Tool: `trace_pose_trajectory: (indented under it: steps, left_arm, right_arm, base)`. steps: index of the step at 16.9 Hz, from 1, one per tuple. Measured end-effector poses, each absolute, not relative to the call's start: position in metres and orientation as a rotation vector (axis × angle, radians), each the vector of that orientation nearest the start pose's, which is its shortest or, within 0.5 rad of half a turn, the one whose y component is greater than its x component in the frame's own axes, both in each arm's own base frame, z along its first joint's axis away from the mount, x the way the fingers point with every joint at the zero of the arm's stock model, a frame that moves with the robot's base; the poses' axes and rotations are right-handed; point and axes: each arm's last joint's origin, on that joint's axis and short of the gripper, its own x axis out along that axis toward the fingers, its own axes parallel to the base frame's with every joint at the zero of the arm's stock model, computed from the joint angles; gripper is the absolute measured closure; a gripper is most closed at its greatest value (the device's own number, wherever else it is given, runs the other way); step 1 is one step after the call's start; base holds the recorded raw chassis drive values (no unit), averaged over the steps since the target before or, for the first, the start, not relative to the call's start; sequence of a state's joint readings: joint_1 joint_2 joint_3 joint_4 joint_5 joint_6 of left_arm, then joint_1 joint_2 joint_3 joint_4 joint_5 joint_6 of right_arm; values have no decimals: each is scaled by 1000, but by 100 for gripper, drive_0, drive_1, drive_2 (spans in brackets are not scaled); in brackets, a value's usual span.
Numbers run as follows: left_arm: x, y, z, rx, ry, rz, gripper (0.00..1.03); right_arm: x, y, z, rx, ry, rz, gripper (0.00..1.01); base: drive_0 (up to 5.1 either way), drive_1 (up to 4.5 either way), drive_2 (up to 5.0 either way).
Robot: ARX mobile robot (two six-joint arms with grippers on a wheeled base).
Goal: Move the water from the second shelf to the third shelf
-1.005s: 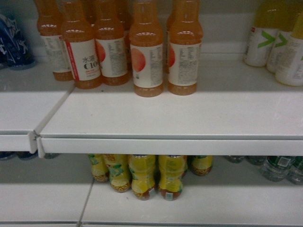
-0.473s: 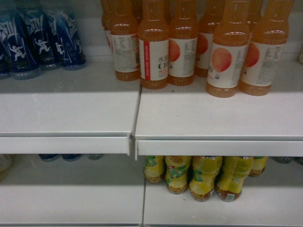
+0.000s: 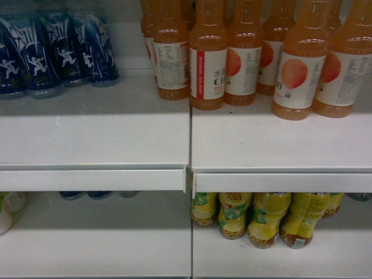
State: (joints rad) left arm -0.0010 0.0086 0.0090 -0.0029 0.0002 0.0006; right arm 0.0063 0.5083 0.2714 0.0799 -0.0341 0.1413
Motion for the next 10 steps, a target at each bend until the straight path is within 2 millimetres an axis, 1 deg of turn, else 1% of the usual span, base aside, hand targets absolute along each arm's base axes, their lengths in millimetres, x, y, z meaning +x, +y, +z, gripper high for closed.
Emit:
trace_pose_trajectory:
  steps: [10]
  left_arm:
    - [98,0,166,1,4,0,5]
  right_arm:
    - [137,2,218,143,161,29,62]
  base:
    - [-495,250,250]
